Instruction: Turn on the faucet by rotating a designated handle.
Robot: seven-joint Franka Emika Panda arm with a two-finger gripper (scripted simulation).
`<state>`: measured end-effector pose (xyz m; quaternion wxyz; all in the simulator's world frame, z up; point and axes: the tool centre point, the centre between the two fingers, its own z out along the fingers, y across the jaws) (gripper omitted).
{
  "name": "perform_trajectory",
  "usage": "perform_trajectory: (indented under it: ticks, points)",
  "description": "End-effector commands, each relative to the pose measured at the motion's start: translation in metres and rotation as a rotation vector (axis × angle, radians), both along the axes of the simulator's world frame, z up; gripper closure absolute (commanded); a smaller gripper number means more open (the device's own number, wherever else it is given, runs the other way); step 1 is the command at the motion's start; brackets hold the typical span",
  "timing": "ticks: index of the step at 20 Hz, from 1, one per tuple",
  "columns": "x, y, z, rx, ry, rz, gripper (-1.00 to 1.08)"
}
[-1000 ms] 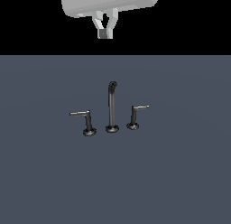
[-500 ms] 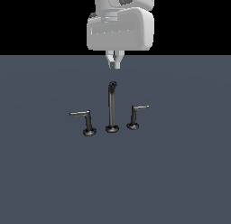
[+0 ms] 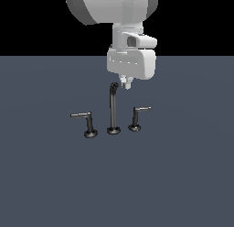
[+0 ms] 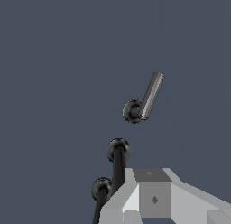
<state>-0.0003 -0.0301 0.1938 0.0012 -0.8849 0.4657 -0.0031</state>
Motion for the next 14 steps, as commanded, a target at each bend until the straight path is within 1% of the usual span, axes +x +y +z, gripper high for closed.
perform_trajectory:
  ticks: [1,7,14]
  points:
    - [0.012,-0.011,-0.018,-0.001,0.001,-0.062,1.08]
    - [0.036,-0.037,-0.057,-0.002,0.004,-0.196,1.08]
    - [0.052,-0.059,-0.085,-0.001,0.006,-0.299,1.08]
